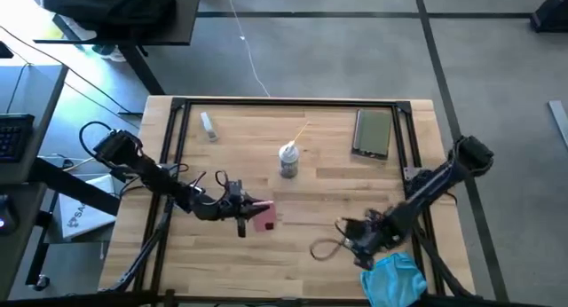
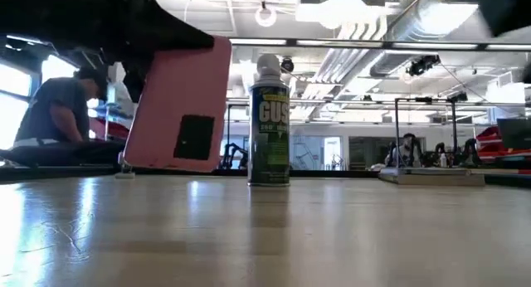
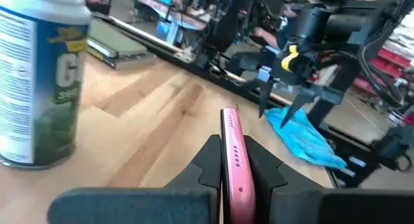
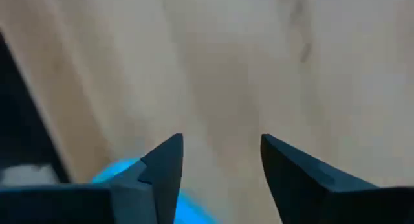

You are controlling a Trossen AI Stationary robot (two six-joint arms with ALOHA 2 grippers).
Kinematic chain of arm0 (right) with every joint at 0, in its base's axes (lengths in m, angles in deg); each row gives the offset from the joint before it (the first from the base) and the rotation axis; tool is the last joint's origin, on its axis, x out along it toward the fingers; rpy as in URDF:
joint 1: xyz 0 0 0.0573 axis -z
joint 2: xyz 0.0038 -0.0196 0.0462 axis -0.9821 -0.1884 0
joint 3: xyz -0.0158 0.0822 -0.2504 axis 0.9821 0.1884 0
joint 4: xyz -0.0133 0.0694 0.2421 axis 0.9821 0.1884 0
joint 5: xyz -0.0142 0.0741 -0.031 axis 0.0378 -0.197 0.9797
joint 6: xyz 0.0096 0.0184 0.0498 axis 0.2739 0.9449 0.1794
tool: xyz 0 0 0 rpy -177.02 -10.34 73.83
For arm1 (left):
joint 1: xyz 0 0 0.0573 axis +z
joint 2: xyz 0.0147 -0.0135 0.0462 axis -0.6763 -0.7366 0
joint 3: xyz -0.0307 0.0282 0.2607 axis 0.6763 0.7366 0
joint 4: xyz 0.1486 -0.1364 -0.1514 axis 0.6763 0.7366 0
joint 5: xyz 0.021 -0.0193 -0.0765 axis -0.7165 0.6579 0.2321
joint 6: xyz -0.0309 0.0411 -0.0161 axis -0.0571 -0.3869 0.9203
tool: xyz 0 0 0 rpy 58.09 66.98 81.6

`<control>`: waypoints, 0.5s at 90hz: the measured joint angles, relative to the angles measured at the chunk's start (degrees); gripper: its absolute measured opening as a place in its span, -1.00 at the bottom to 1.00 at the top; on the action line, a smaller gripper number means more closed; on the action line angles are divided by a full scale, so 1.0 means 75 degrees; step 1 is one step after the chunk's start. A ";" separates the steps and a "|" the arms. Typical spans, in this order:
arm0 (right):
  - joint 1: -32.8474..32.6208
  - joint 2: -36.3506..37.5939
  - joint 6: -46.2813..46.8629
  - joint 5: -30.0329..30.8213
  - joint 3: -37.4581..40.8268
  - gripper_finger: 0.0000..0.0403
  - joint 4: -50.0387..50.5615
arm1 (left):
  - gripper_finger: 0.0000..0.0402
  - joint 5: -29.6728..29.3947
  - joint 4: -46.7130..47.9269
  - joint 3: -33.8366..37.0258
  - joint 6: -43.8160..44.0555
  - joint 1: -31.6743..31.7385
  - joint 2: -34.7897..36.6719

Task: Apply microfiber cloth
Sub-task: Wipe the back and front of the cellphone with the blue microfiber cloth

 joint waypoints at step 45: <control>-0.1717 -0.0745 0.3880 -0.1984 0.0000 -0.20 -0.0545 | -0.95 0.0491 0.0182 0.0006 -0.0207 0.0758 0.0000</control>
